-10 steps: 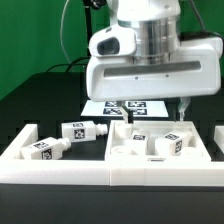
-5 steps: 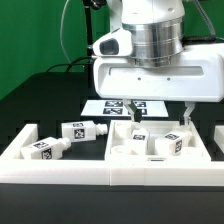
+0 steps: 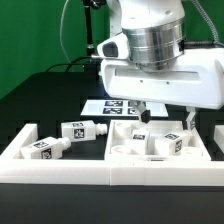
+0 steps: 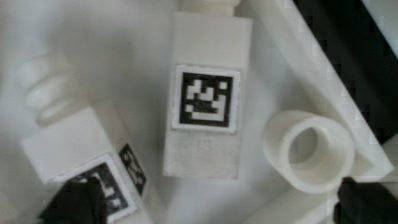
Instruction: Assemble one leg
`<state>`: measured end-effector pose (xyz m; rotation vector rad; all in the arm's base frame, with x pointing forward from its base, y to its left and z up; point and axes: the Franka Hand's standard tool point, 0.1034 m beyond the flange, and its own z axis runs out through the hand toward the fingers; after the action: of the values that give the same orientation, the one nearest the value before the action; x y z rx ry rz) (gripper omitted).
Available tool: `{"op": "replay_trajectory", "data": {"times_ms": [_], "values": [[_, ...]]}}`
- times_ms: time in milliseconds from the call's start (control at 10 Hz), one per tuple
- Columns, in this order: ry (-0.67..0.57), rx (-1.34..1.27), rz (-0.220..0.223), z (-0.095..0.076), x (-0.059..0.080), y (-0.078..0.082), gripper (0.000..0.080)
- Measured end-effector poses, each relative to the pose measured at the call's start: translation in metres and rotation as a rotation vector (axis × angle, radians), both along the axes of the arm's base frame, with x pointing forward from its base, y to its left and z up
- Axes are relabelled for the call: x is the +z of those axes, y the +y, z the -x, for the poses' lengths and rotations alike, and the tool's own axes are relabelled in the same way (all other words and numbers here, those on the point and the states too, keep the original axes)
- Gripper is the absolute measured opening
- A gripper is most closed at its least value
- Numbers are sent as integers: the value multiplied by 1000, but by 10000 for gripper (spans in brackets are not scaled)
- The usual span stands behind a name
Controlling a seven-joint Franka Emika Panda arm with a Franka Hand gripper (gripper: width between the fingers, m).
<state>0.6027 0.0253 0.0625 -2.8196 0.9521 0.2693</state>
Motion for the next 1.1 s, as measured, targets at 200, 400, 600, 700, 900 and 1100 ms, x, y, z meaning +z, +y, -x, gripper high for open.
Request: {"op": "replay_trajectory", "data": {"times_ms": [200,400,600,700,900,1100], "values": [[145,-21,-82,5,-3,-6,650],[218,-7,-126,5,-5,-10,650],[323,7,-180,13,-8,-13,650],[400,13,-221,17,-4,-11,650],[500,29,-279,7,-3,-6,650],[484,44,-283,1,-4,-6,650]]}}
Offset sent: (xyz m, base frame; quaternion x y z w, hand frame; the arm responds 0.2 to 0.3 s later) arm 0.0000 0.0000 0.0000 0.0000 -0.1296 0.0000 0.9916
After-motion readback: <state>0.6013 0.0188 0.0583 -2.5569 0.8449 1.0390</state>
